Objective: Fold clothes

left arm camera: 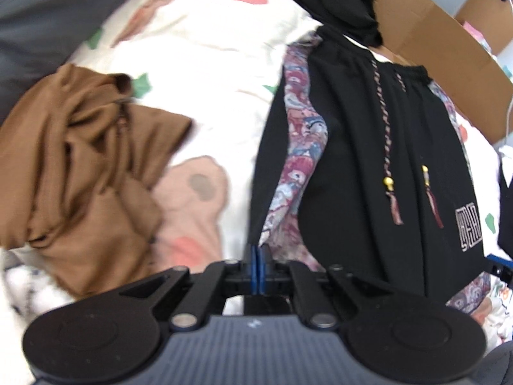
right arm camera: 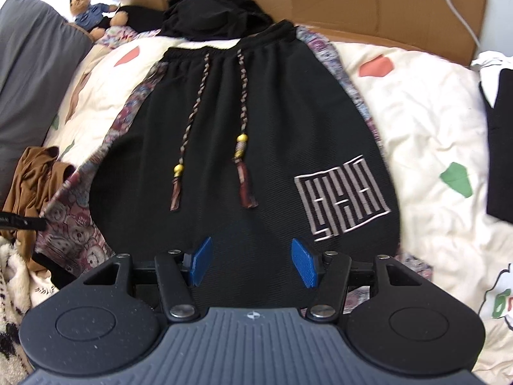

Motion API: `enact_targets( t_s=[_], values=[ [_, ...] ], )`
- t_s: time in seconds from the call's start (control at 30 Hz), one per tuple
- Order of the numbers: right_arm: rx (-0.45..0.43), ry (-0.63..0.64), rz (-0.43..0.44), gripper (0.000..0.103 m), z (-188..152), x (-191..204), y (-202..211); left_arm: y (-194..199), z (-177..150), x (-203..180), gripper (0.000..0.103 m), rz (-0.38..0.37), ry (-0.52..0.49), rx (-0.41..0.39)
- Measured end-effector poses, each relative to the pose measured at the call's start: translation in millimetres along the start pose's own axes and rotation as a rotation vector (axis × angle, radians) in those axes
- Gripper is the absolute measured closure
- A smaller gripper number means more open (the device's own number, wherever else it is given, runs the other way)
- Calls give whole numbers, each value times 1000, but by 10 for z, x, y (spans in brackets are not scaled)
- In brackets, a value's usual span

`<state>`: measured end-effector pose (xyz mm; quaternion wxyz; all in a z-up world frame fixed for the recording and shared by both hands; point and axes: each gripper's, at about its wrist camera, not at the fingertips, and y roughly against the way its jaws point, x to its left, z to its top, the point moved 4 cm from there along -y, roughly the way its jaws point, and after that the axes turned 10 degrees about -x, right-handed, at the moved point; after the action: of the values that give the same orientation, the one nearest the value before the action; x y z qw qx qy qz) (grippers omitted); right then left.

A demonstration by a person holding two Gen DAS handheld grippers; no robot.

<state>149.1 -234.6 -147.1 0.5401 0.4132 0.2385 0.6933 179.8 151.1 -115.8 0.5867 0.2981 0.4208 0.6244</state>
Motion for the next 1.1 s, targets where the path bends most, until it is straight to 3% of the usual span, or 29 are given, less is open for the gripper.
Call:
enact_targets(
  t_s=[0.17,0.43,0.7,0.87,0.97,1.07,1.1],
  values=[
    [26,6,3,43,-47,166,-84,14,203,280,101,12,15,4],
    [99,0,26,43,-163,406,-258,-148,17,729,99,55,93,51],
    [213,-45,34,43,-334,600,-425,-337,-187,950,74,-11,164,73],
    [280,-96,47,43,-462,712,-522,-418,-291,975,68,-42,147,95],
    [313,-96,29,43,-535,754,-561,-456,-346,1003,68,-53,157,104],
    [337,-115,20,43,-622,753,-577,-485,-397,991,74,-67,145,113],
    [346,-119,23,44,-657,750,-592,-494,-413,981,91,-76,138,117]
  ],
)
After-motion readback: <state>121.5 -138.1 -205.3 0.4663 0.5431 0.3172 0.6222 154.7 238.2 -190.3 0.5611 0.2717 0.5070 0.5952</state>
